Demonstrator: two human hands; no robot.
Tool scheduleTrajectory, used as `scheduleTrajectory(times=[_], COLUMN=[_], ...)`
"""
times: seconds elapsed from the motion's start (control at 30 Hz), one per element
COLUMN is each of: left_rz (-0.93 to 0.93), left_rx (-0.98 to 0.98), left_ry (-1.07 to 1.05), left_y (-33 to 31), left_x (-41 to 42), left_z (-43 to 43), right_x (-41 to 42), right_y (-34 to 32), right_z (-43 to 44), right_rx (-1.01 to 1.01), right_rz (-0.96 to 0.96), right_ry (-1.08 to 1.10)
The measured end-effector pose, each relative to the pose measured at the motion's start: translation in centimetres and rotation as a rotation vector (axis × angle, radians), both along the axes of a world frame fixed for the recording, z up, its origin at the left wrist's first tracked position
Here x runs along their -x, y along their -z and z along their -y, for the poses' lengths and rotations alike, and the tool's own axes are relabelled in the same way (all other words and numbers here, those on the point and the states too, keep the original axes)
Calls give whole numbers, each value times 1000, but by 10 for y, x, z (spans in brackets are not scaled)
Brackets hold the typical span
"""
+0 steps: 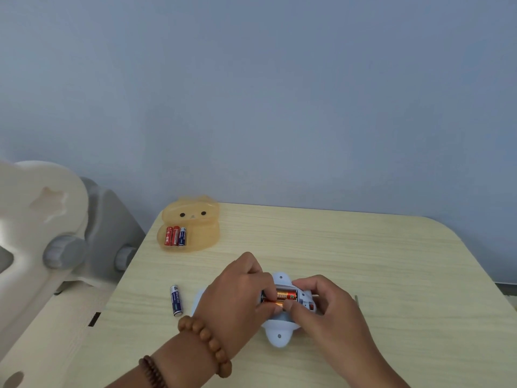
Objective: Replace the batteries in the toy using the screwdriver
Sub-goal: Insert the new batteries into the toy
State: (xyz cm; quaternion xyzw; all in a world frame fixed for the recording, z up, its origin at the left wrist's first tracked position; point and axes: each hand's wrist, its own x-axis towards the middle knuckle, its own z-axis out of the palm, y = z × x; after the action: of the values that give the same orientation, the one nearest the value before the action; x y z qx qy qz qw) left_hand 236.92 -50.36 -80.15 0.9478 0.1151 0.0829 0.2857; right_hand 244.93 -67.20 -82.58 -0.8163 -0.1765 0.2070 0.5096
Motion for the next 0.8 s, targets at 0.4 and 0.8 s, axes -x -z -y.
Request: scheduleTrajectory(times=[0.4, 0.8], left_rz=[-187, -154], left_rx=[620, 642], left_ry=[-305, -342], left_y=[-3, 6], left_x=[3, -3], left_z=[-11, -3], right_x=[3, 5], right_y=[-1, -5], right_z=[2, 1], right_rx=[21, 27], right_rz=[9, 33], right_ry=[-4, -7])
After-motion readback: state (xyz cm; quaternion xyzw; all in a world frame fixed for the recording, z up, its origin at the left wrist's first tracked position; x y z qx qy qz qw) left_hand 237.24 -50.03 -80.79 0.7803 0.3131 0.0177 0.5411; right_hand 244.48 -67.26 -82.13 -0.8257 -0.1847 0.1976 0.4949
